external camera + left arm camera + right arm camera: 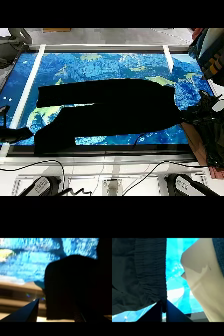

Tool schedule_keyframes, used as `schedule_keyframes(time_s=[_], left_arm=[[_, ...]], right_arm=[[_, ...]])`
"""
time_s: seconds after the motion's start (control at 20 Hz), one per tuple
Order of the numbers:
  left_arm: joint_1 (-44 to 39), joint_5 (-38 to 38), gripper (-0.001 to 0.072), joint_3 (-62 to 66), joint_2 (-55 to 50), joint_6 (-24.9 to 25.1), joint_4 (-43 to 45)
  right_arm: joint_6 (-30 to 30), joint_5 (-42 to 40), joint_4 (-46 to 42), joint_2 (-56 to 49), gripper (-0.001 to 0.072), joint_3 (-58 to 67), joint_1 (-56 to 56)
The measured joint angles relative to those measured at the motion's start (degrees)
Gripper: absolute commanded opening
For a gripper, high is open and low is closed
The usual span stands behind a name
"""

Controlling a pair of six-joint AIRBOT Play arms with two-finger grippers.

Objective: Fold the clothes and pants, and hang the long-sleeved shirts on hangers.

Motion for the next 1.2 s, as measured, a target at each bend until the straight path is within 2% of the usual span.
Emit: schedule_keyframes(time_s=[0.1, 0.3, 0.5, 0.65, 0.85, 0.95, 1.2], left_arm=[[3.13, -0.90, 0.0439, -1.29, -0.57, 2.10, -0.22], [7.04, -2.36, 0.0442, -5.05, -3.58, 9.53, -2.71], [8.09, 0.20, 0.0422, -7.72, -7.41, 14.25, -4.94], [8.26, 1.55, 0.0028, -8.52, -10.32, 15.65, -8.04], [7.96, -0.22, 0.0011, -8.37, -10.91, 17.22, -10.54], [7.85, -4.20, 0.0011, -6.73, -9.77, 18.82, -14.16], [7.76, -17.07, 0.0011, 2.16, -7.41, 21.81, -39.19]], right_arm=[[0.00, 0.04, 0.07, 0.00, 0.0022, 0.00, 0.00], [0.00, 0.09, 0.22, 0.00, 0.0022, 0.00, 0.00], [0.02, 0.20, 1.16, 0.00, 0.0022, 0.00, 0.00], [0.04, 0.22, 2.40, 0.00, 0.0022, 0.00, 0.00], [0.07, 0.26, 3.58, 0.00, 0.0022, 0.00, 0.00], [0.07, 0.26, 3.89, 0.00, 0.0022, 0.00, 0.00], [0.09, -0.15, 4.11, 0.00, 0.0022, 0.02, -0.02]])
